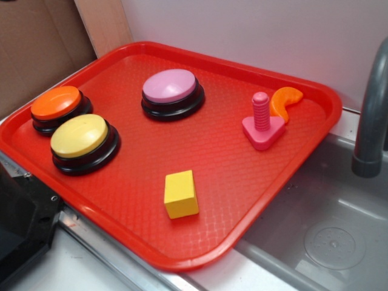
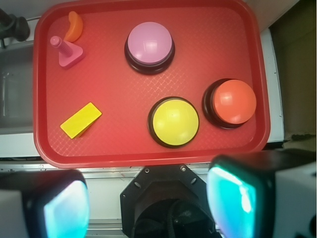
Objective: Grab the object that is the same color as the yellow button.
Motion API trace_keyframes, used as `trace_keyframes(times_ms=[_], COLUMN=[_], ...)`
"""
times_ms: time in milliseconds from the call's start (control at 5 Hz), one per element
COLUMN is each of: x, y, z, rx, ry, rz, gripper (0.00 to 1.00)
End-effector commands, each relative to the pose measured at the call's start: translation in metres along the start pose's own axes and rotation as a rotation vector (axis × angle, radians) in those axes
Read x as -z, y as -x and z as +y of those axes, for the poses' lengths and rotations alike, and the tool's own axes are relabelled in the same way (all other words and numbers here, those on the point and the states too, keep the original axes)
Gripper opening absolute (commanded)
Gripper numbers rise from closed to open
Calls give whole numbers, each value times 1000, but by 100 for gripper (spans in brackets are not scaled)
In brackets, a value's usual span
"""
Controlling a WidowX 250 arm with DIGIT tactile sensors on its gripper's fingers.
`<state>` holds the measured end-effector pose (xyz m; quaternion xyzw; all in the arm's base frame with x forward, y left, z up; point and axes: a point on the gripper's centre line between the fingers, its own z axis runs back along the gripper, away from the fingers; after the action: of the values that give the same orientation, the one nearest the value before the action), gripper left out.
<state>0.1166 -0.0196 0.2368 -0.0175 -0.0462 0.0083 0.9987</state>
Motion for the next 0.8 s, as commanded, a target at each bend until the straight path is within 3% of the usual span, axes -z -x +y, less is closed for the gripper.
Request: trace_keyframes(times_ms=[0,400,600], x=[0,13,21], y=[0,2,5], z=[0,-19,-33], rx=[0,-76,-130], ry=[0,-25,-10], rz=[0,-27,-52], gripper=[100,100,100])
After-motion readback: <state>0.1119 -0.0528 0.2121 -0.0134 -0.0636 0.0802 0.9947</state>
